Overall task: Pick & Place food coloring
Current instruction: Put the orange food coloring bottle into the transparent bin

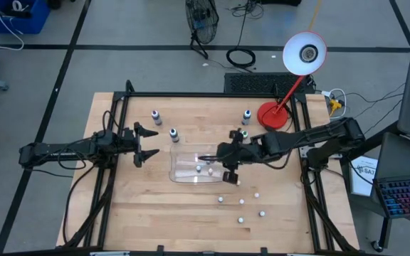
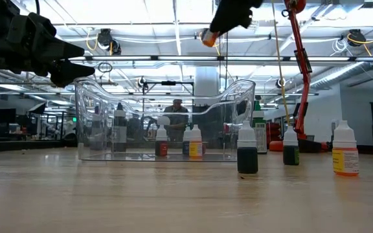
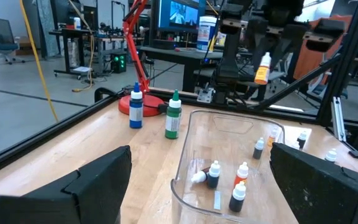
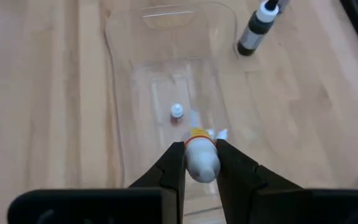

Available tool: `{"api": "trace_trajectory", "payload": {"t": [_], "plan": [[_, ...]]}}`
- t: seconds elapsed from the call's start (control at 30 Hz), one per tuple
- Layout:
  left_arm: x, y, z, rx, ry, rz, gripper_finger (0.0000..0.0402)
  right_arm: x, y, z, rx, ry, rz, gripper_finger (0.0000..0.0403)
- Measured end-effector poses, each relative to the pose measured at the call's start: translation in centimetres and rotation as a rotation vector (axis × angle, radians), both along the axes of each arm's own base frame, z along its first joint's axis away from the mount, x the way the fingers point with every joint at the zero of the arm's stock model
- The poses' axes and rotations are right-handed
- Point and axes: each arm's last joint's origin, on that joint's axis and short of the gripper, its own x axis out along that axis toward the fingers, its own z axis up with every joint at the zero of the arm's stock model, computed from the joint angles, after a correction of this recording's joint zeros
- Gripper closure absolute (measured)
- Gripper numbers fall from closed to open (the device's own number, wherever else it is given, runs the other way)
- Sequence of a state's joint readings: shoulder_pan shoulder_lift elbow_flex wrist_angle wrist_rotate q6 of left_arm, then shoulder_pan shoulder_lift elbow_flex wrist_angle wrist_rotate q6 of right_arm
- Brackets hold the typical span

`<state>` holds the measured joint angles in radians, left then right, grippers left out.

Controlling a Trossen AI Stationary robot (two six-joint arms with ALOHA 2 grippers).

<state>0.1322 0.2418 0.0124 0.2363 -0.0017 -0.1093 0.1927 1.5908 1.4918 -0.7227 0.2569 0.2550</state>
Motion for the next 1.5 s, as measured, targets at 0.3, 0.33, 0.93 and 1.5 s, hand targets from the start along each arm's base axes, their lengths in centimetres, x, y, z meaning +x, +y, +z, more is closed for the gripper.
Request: {"api": "trace_trajectory", "payload": {"t": [0.3,0.33,0.93,1.5], "plan": [[0.0,0.0,0.0,0.000,0.000,0.000,0.0023,5.7,-0.3,-0.1,-0.055,0.160,0.099,0.0350],[0.0,0.0,0.0,0.000,0.000,0.000,0.0023,6.4,-0.4,-0.3,-0.063,0.186,0.106,0.0350],[0.0,0.0,0.0,0.000,0.000,0.000,0.0023,8.2,-4.7,-10.5,0.032,0.560,0.055,0.0350],[0.0,0.0,0.0,0.000,0.000,0.000,0.0023,7.9,-4.9,-13.6,0.112,0.512,0.092,0.0350]]}}
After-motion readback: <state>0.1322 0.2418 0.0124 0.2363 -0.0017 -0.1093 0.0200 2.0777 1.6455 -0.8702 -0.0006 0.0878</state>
